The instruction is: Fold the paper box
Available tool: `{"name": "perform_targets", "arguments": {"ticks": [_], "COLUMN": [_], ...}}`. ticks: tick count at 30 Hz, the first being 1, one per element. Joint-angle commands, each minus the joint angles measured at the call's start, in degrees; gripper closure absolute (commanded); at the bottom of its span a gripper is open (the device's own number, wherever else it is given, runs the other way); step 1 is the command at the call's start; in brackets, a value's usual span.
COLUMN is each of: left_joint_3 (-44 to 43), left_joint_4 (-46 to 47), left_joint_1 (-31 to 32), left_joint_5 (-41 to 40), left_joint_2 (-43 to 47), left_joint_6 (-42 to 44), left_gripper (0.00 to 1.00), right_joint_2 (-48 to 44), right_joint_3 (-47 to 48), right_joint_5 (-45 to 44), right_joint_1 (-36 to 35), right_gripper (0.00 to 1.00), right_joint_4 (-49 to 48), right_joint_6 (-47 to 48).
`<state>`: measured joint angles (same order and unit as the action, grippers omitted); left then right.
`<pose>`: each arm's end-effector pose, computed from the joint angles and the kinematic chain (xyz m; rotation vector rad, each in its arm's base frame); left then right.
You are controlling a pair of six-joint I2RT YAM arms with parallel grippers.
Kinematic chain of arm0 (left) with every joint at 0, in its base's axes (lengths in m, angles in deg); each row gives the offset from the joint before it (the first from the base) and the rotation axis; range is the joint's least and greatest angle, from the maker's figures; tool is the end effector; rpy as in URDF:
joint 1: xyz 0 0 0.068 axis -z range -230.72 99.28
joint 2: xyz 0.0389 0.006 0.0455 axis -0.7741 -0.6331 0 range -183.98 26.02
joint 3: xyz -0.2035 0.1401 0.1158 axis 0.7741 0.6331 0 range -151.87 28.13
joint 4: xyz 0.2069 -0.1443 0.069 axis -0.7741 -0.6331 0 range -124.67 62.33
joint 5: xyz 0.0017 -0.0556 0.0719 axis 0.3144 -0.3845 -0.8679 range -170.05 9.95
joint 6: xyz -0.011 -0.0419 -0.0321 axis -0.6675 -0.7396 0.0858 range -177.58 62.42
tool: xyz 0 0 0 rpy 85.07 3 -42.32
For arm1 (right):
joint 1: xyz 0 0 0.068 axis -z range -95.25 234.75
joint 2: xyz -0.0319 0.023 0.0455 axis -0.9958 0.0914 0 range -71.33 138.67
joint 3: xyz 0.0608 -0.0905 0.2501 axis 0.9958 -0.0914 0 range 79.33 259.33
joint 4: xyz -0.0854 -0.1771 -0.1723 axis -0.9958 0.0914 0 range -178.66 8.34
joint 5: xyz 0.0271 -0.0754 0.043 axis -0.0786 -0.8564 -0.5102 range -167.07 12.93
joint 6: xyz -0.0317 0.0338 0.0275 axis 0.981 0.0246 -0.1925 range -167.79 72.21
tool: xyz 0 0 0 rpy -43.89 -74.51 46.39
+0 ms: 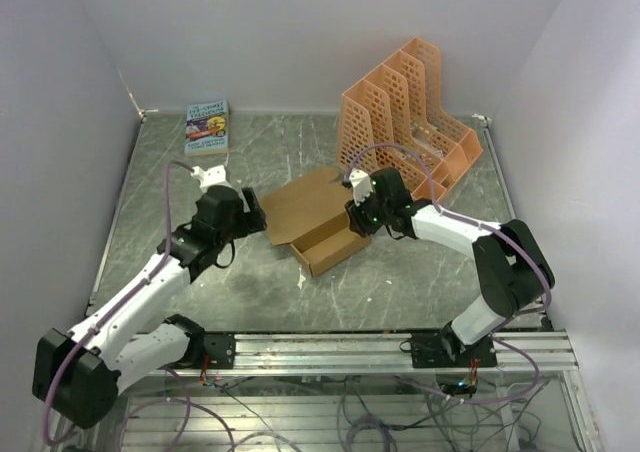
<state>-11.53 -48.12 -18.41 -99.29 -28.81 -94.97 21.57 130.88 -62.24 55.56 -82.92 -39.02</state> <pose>0.1817 -0.1010 0.2604 -0.2841 2.1535 -0.3343 0.2842 0.1692 0.1810 -0.8995 2.2363 0.4759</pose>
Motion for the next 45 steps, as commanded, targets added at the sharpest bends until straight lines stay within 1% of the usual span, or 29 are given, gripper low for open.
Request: {"name": "perform_targets", "arguments": {"ticks": [1,4,6,8,10,14,16,19,24,26,28,30,31,32,35,36,37,38,42,45], "left_joint_3": [-2.1,-2.0,-1.7,-2.0,-4.0,-8.3,-10.2,-11.6,-14.1,-14.9,-15.5,-16.0,-16.0,-15.9,-15.4,-15.4,-15.5,-15.7,-16.2,-14.9], "left_joint_4": [9.0,12.1,16.0,19.3,19.8,20.2,19.0,19.4,19.7,19.7,20.1,20.2,20.4,20.6,20.4,19.9,19.3,18.4,14.8,15.3], "left_joint_1": [-8.6,-12.9,-15.1,-16.3,-16.7,-16.7,-16.8,-16.8,-16.9,-16.9,-16.9,-16.9,-16.9,-16.7,-15.2,-14.4,-13.3,-12.0,-5.9,-2.2], "left_joint_5": [16.8,23.1,28.2,32.6,35.5,36.8,36.0,37.1,41.4,43.4,45.4,46.6,47.2,46.8,44.3,43.0,41.3,39.2,29.4,23.9], "left_joint_2": [-2.0,-5.3,-7.6,-10.3,-14.5,-22.0,-25.3,-28.7,-32.9,-34.6,-36.5,-37.6,-37.6,-37.1,-32.8,-31.3,-29.8,-28.5,-24.5,-22.0], "left_joint_6": [4.5,5.6,5.8,6.4,7.8,10.2,11.9,13.3,16.6,18.5,20.1,21.2,21.6,21.9,24.4,25.7,27.0,28.5,33.0,34.6], "left_gripper": [0.1,0.1,0.11,0.11,0.11,0.12,0.13,0.15,0.21,0.29,0.44,0.54,0.62,0.67,0.89,0.92,0.93,0.93,0.93,0.93], "right_joint_2": [-3.8,-4.0,-3.5,-3.2,-3.2,-3.1,-3.2,-3.2,-3.0,-3.0,-3.1,-3.3,-3.4,-3.5,-3.6,-3.7,-3.8,-4.0,-6.1,-9.0], "right_joint_3": [-2.5,-3.0,-2.7,-2.7,-3.0,-3.3,-3.5,-3.6,-3.6,-3.6,-3.6,-3.6,-3.6,-3.5,-2.9,-2.7,-2.5,-2.1,-1.3,-2.2], "right_joint_5": [-0.9,-0.9,-1.0,-1.5,-1.8,-1.8,-1.7,-1.7,-1.4,-1.2,-1.0,-0.8,-0.7,-0.5,1.7,2.9,4.3,6.2,17.1,23.7], "right_joint_1": [-0.5,-0.5,-0.6,-0.7,-0.7,-0.6,-0.7,-0.7,-0.6,-0.7,-0.7,-0.6,-0.6,-0.5,0.1,0.6,0.7,2.4,8.0,12.3], "right_gripper": [0.68,0.69,0.72,0.74,0.74,0.74,0.74,0.74,0.74,0.75,0.74,0.74,0.74,0.73,0.71,0.69,0.67,0.65,0.53,0.45], "right_joint_4": [2.3,2.4,2.6,2.6,2.4,2.0,1.8,1.6,1.5,1.5,1.4,1.3,1.4,1.4,2.0,2.1,2.4,2.6,4.2,3.9], "right_joint_6": [3.2,3.9,4.1,4.6,5.2,5.8,5.9,6.0,5.9,6.0,5.8,5.7,5.5,5.3,4.7,4.4,4.1,3.7,2.6,2.3]}}
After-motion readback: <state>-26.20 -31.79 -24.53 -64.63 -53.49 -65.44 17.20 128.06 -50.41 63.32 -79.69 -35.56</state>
